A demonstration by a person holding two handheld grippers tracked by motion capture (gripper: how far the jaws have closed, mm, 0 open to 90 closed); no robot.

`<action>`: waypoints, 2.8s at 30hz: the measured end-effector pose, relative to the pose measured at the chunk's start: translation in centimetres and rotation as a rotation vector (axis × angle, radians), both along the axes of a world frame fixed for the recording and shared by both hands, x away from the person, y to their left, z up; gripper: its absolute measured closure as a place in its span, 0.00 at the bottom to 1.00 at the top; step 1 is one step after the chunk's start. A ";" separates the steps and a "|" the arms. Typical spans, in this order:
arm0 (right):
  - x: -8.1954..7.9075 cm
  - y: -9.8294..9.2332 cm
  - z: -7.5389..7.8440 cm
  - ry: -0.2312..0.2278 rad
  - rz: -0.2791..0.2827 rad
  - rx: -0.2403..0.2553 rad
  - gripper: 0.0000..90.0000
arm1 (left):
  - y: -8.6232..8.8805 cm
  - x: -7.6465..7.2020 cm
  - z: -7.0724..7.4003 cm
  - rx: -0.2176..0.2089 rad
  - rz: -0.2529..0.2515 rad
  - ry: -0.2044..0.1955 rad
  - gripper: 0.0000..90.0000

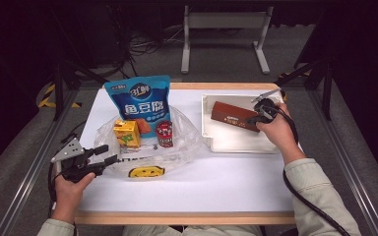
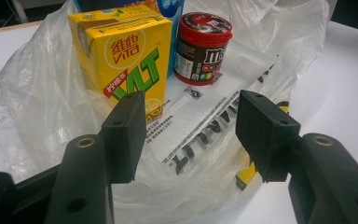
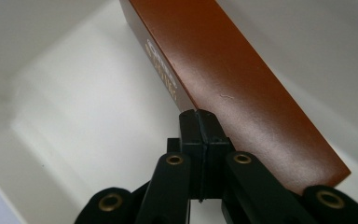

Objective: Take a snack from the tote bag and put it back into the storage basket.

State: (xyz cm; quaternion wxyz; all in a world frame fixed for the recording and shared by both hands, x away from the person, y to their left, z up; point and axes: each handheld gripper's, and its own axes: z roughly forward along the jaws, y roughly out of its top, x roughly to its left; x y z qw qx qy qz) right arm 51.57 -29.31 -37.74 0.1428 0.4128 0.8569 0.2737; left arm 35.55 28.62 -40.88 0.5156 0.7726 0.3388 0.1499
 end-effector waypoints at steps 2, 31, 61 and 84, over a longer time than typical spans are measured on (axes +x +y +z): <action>0.1 0.0 0.1 -0.001 -0.015 0.000 1.00 | 0.0 0.0 0.0 -0.001 0.000 -0.001 0.49; 2.1 -0.7 -0.2 -0.075 -0.156 0.020 1.00 | 0.2 -0.1 0.0 0.006 0.003 -0.005 0.49; 0.4 1.7 4.9 -0.260 0.027 0.222 0.48 | 0.2 -0.1 0.0 0.000 0.006 -0.002 0.48; 0.2 7.9 10.7 -0.340 0.275 0.267 0.44 | 0.1 0.1 0.0 -0.006 -0.003 -0.004 0.48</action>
